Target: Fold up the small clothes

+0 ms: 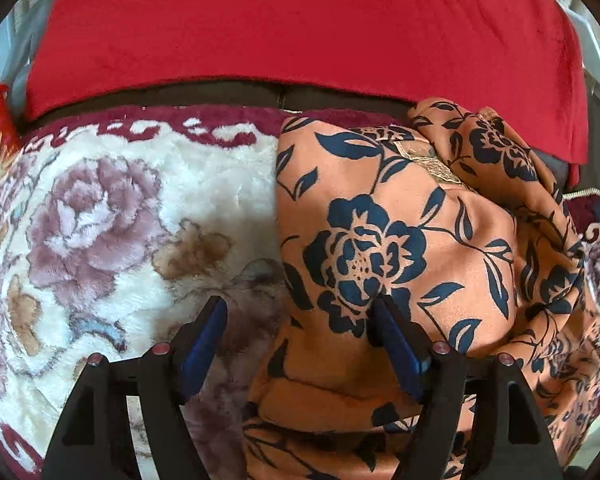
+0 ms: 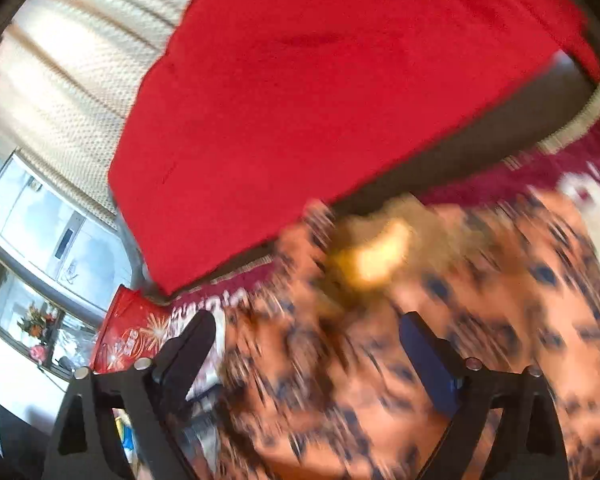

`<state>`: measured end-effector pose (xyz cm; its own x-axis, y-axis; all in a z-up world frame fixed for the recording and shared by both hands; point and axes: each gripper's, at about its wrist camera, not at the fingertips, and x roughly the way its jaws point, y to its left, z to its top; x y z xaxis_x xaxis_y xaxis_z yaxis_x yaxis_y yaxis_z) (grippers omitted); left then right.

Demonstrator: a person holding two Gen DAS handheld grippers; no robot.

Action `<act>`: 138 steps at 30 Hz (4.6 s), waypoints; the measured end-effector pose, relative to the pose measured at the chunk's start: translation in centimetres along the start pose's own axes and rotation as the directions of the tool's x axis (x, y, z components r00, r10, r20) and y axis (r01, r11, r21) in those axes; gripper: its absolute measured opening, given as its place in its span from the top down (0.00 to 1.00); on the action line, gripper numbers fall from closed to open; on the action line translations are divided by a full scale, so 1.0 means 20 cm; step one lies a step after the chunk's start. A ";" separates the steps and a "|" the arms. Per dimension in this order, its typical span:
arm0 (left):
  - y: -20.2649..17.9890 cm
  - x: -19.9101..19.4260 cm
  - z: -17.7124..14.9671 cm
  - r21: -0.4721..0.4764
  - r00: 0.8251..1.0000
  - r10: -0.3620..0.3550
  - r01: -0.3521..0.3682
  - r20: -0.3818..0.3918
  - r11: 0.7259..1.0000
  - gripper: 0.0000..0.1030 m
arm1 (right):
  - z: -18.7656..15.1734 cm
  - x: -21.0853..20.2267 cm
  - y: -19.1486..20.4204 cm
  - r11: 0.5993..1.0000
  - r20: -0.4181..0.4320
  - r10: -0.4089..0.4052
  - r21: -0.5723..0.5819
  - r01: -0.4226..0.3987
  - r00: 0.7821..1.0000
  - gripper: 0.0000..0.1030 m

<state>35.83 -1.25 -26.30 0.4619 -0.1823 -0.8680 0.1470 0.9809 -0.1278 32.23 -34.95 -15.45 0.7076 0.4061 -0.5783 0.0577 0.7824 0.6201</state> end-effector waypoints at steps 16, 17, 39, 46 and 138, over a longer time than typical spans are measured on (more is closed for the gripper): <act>-0.02 0.00 0.01 0.041 1.000 0.024 -0.024 0.015 0.999 0.19 | 0.22 0.53 0.10 0.999 -0.059 -0.016 0.035 0.018 0.998 0.92; -0.02 -0.02 0.00 0.044 0.999 0.031 -0.033 0.026 0.998 0.19 | 0.21 0.41 0.12 1.000 -0.013 -0.003 0.030 0.004 1.000 0.92; -0.24 -0.25 -0.07 0.158 0.965 0.064 -0.106 0.254 0.982 0.18 | -0.24 -0.70 -0.55 0.968 0.246 -0.204 0.195 0.157 0.948 0.85; -0.31 -0.10 -0.08 0.229 0.989 0.096 -0.120 0.114 0.966 0.18 | -0.27 -0.24 -0.48 0.962 -0.102 -0.263 0.045 0.269 0.959 0.84; 0.19 -0.65 -1.20 0.006 0.996 0.091 -0.091 -0.014 0.996 0.14 | -1.13 -1.12 -0.66 0.961 -0.079 -0.160 0.217 0.174 0.984 0.17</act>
<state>9.37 6.47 -27.07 0.4615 -0.0910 -0.8825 0.1092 0.9930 -0.0453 -0.25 -43.63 -22.63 0.6316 0.3117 -0.7099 0.3314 0.7193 0.6106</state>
